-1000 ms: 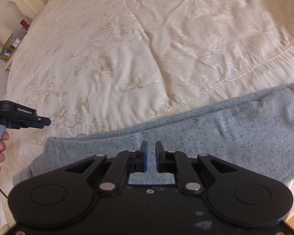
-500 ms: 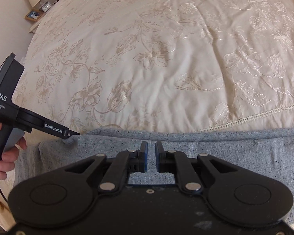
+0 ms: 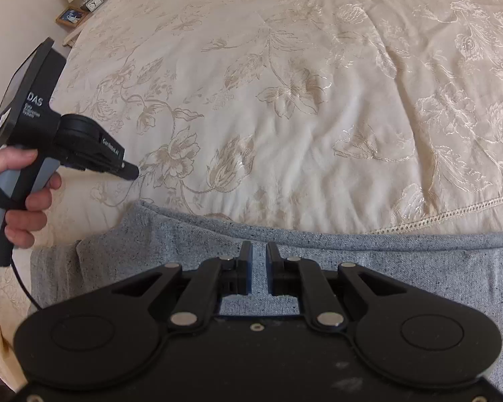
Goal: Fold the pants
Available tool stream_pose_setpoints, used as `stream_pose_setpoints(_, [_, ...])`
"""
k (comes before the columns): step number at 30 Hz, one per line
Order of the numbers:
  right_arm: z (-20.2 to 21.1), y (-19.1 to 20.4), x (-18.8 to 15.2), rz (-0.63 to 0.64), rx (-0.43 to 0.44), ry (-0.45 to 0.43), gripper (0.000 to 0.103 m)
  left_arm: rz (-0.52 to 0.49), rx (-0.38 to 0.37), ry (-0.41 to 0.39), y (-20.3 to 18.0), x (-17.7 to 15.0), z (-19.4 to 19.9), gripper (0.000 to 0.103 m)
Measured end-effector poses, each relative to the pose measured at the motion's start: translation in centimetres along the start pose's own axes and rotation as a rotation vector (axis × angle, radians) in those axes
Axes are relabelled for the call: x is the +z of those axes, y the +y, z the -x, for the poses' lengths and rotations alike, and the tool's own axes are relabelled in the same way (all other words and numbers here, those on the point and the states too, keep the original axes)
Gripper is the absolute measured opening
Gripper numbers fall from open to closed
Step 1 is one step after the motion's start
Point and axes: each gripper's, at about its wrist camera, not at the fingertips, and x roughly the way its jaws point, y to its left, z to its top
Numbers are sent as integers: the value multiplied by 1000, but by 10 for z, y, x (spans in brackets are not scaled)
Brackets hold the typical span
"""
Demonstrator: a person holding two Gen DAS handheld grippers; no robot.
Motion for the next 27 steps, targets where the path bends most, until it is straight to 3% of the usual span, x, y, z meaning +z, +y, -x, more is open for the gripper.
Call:
stream_pose_setpoints(3, [-4,8,6,22,18,-15,12,-33,-52,10,2,-9,11,14])
stream_pose_setpoints(9, [-31,38,27,102,69,-53,12,-77,-81,80,-14,-26,10,17])
stream_pose_setpoints(12, [-51,52,27,169,73,-8,12,-89,-103,98,-18,-42,7,18])
stream_pose_setpoints(17, [-61,57,-3,210,124,107,12,-141,-101,118,-35,-52,-1,27])
stream_pose_setpoints(23, [-63,55,-18,180,122,122,12,-183,-85,123,-82,-66,-1,33])
stream_pose_setpoints(24, [-64,55,-17,172,123,123,12,-189,-80,138,-87,-63,-4,38])
stream_pose_setpoints(27, [-63,54,-15,162,123,123,12,-236,-30,209,-99,-60,-21,40])
